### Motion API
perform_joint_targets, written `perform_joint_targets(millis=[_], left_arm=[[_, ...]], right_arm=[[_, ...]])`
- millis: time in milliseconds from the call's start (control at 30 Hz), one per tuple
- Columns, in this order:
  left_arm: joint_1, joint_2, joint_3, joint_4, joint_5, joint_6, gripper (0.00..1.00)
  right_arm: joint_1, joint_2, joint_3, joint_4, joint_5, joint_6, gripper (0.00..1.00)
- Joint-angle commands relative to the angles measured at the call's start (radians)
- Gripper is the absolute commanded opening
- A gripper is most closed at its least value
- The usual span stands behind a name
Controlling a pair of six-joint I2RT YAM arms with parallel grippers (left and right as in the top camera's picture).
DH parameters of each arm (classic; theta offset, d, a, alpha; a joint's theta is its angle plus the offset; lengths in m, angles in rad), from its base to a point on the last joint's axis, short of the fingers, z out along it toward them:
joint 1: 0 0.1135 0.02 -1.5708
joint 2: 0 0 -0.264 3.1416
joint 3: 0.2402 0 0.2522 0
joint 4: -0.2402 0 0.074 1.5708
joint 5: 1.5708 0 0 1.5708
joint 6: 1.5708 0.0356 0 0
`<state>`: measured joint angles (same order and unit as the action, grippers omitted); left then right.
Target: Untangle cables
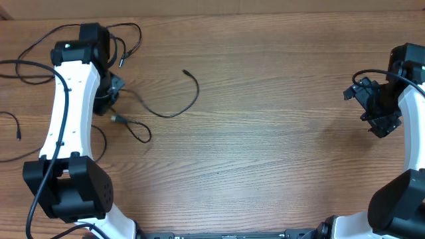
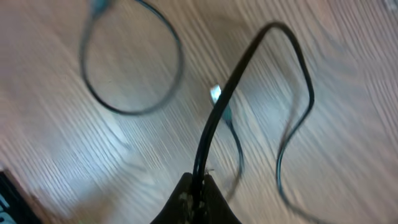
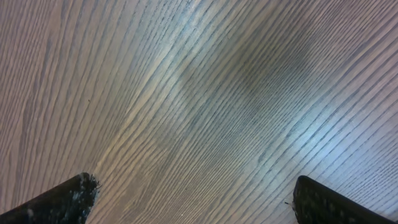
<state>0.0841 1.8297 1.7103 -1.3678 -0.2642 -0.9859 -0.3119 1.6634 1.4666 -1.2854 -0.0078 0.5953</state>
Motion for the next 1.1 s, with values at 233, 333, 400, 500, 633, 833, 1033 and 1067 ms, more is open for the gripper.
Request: perform_joint_targets(millis=[233, 333, 400, 500, 633, 833, 1033, 1067], left_arm=[[0.043, 0.001, 0.047, 0.135, -0.245, 0.129, 0.04], [0.018, 0.002, 0.047, 0.153, -0.24, 0.169, 0.04], [-0.008, 0.006, 0.039, 0.153, -0.242, 0.172, 0.04], [-0.05, 0.018, 0.027, 0.159, -0.248, 0.172, 0.04], [-0.11, 0.07, 0.024, 0.172, -0.285, 0.172, 0.04], [-0.176, 0.182, 0.024, 0.178, -0.297, 0.179, 0.04], [-0.239, 0.278, 0.024, 0.271, -0.142, 0.375, 0.04], [-0.247, 0.287, 0.024, 0.285, -0.121, 0.41, 0.04]], right_arm=[[0.002, 0.003, 0.027, 0.002, 0.007, 0.003, 1.0], [0.002, 0.003, 0.027, 0.002, 0.007, 0.003, 1.0], [0.002, 0.003, 0.027, 0.002, 0.007, 0.003, 1.0], [0.002, 0.003, 0.027, 0.002, 0.007, 0.003, 1.0], [0.002, 0.003, 0.027, 0.002, 0.007, 0.003, 1.0], [0.002, 0.003, 0.027, 0.002, 0.007, 0.003, 1.0], [0.002, 0.003, 0.027, 0.002, 0.007, 0.003, 1.0], [0.002, 0.003, 0.027, 0.002, 0.007, 0.003, 1.0]])
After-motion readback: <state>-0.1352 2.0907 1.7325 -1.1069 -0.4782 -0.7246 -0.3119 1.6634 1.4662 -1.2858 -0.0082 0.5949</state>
